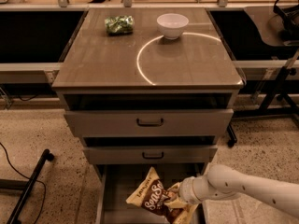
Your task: Place brown chip bag into bottom drawer
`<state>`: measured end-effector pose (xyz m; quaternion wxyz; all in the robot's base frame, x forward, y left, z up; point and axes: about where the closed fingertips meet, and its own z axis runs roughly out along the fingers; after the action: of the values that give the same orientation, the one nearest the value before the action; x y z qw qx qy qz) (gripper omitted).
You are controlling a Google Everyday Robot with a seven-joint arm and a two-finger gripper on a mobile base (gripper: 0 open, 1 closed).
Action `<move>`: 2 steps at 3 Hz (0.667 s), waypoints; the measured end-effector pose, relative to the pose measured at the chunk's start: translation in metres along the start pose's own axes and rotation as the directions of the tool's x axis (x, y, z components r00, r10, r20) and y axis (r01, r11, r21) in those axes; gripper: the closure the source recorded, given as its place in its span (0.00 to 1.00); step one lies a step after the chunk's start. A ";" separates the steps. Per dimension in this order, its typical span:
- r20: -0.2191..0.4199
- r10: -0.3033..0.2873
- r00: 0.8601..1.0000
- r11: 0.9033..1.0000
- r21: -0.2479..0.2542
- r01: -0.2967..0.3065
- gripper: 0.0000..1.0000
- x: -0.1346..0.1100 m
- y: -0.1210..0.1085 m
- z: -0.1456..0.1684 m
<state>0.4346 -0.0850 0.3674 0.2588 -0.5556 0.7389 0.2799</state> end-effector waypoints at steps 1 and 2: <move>-0.003 -0.027 1.000 0.999 0.022 0.027 0.72 0.000 0.005 0.001; 0.017 -0.032 0.999 0.999 0.018 0.031 0.95 0.011 -0.003 0.010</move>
Offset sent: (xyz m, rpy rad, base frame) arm 0.0133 -0.0089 -0.0335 0.0327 -0.0500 0.0023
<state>0.4357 -0.0863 0.3520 0.2745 -0.5624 0.7302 0.2741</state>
